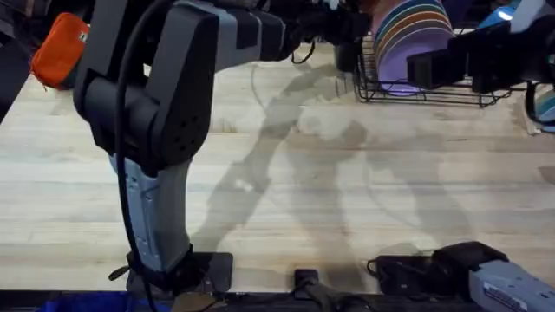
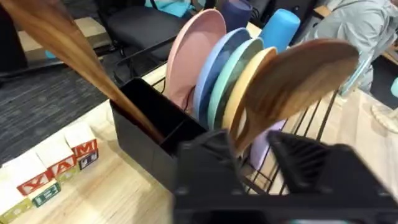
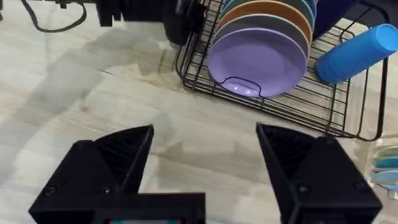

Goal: Pick up the spoon on the table one by one and put them onto the rack

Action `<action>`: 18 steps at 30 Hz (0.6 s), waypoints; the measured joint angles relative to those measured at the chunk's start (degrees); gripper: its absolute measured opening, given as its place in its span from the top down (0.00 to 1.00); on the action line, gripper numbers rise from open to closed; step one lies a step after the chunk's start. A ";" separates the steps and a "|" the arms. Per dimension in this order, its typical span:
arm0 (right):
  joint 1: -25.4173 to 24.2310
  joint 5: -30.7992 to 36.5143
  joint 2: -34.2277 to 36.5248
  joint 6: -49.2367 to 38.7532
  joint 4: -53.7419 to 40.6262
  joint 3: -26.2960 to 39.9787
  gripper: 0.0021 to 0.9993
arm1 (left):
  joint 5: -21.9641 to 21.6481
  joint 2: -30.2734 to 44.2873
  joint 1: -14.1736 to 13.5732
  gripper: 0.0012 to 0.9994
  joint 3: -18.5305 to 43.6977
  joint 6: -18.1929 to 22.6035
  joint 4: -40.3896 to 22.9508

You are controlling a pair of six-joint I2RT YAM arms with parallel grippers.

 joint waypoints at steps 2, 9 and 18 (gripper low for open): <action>0.00 0.00 -0.01 0.00 0.00 0.00 0.01 | -0.02 0.00 0.00 0.41 0.00 0.06 -0.01; 0.00 0.00 0.00 0.00 0.00 0.00 0.01 | -0.01 0.00 0.00 0.01 0.00 -0.08 -0.02; 0.00 0.00 -0.02 0.00 -0.02 0.00 0.01 | -0.02 0.00 0.00 0.01 0.02 -0.08 -1.99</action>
